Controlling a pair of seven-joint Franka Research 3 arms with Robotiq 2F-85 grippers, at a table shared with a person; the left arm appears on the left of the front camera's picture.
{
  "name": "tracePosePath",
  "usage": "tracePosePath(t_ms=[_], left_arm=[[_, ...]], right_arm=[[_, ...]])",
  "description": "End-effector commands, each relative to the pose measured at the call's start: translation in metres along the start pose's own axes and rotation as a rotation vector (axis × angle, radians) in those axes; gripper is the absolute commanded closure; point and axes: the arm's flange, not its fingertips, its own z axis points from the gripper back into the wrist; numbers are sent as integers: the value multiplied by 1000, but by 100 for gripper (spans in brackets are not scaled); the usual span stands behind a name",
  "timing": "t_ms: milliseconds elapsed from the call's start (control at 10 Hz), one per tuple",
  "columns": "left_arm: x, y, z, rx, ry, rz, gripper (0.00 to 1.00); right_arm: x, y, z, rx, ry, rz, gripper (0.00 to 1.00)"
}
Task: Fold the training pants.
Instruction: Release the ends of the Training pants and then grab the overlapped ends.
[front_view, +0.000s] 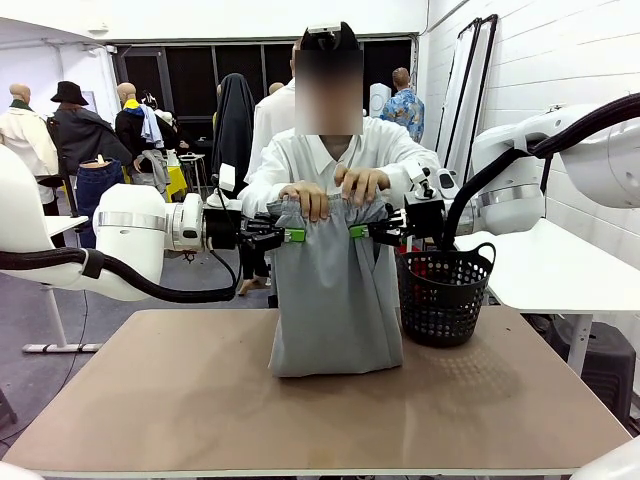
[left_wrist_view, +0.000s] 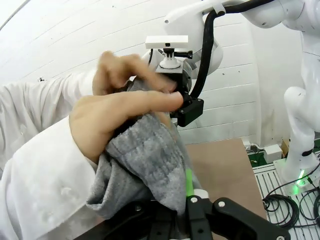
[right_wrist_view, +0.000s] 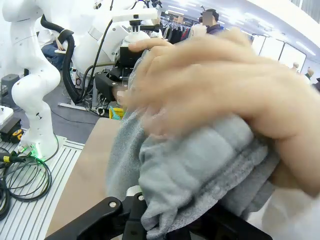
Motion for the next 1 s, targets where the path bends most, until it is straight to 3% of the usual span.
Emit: tracePosePath(t_ms=[0, 900], left_arm=[[-1, -3, -1, 14, -21, -15, 100], [-1, -3, -1, 14, -21, -15, 100]], right_arm=[[2, 1, 0, 10, -9, 1, 100], [2, 1, 0, 10, -9, 1, 100]])
